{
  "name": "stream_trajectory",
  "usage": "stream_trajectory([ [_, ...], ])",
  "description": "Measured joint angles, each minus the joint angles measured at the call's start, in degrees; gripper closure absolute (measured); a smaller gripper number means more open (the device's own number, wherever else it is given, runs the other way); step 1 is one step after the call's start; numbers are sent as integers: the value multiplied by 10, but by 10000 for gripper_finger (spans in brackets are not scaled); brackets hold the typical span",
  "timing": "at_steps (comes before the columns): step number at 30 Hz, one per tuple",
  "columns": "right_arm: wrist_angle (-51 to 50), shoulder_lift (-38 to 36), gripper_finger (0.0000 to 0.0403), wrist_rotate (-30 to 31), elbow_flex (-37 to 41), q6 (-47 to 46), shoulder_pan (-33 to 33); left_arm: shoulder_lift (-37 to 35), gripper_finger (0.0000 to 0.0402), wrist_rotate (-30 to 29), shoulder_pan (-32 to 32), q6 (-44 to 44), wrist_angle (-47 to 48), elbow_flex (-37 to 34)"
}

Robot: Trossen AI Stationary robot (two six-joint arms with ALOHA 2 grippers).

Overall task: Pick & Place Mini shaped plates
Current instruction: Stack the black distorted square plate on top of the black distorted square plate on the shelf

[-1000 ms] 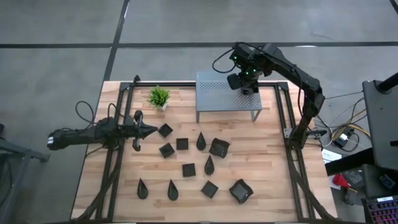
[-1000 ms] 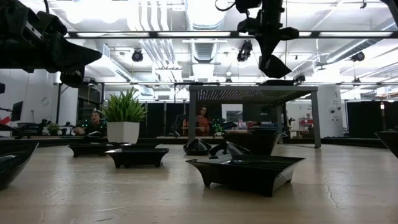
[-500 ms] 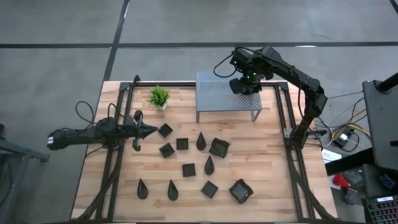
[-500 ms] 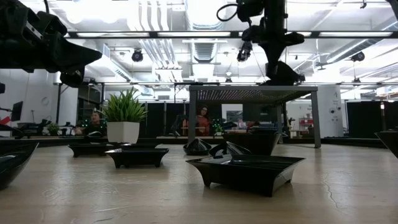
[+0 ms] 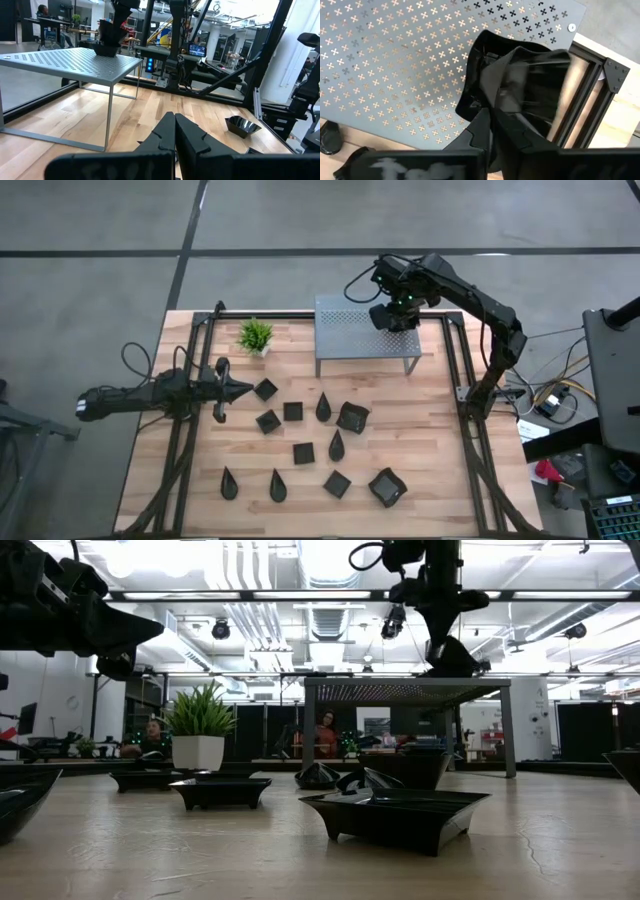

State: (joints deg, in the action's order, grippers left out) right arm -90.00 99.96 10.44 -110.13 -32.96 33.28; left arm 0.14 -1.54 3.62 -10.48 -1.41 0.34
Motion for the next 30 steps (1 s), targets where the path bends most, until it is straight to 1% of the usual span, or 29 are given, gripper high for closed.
stream_trajectory([
  [11,5,2,283,0,-18,-3,0,0,396,0,0,0,0,0],
  [16,5,1,253,-4,-43,4,-4,0,396,0,0,0,0,0],
  [21,8,1,246,-7,-63,29,-25,0,396,0,0,0,0,0],
  [27,19,1,259,-6,-66,71,-65,0,396,0,0,0,0,0],
  [30,22,2,266,-6,-66,77,-88,0,396,0,0,0,0,0],
])
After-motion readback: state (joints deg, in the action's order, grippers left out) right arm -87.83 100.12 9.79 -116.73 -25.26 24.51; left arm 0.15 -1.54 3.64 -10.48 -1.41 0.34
